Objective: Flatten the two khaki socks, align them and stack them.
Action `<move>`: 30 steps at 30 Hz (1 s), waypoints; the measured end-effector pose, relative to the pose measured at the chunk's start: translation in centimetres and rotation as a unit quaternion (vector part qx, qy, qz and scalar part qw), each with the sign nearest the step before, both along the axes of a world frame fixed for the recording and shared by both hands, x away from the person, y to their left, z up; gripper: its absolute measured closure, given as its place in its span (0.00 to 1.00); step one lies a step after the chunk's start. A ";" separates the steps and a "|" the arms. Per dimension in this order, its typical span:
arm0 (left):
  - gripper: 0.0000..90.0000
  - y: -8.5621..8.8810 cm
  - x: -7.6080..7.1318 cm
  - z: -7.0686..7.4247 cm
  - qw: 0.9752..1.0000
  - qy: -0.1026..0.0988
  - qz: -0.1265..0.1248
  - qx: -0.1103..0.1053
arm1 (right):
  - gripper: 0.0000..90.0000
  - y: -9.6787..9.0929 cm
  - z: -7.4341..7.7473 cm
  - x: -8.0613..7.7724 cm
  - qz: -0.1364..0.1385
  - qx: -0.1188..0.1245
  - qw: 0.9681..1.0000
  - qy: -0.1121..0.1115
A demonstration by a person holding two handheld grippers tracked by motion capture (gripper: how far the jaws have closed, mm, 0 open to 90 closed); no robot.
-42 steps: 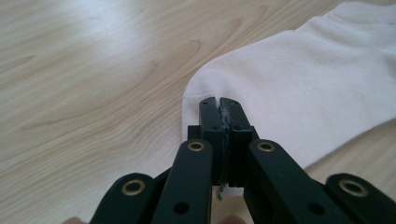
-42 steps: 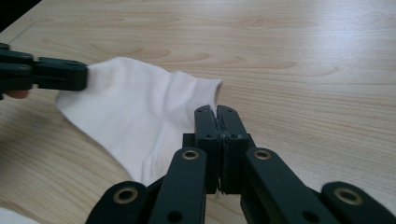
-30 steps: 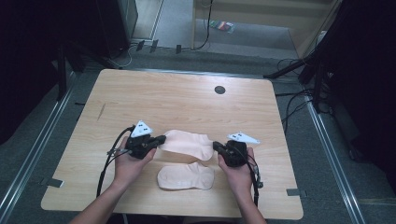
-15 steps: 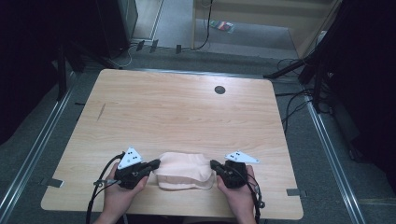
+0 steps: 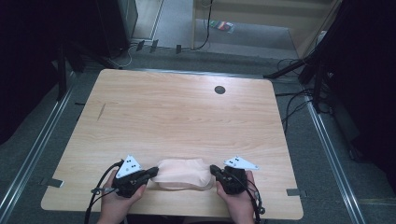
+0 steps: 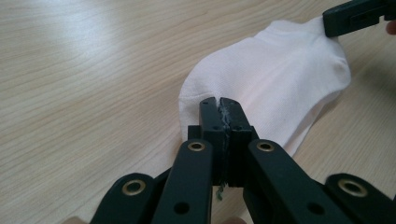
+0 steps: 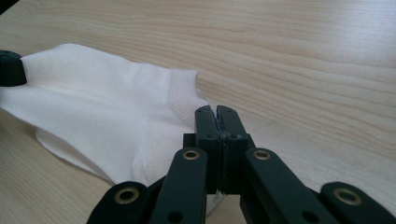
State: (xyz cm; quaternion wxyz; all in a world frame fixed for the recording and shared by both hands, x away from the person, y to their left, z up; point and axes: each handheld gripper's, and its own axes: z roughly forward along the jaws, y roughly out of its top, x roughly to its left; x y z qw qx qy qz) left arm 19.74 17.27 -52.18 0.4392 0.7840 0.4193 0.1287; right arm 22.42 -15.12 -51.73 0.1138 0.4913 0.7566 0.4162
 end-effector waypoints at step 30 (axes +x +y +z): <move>0.99 -2.1 -0.1 -2.0 0.998 0.008 -0.017 0.053 | 1.00 -0.5 -1.5 0.7 0.002 -0.016 0.999 0.033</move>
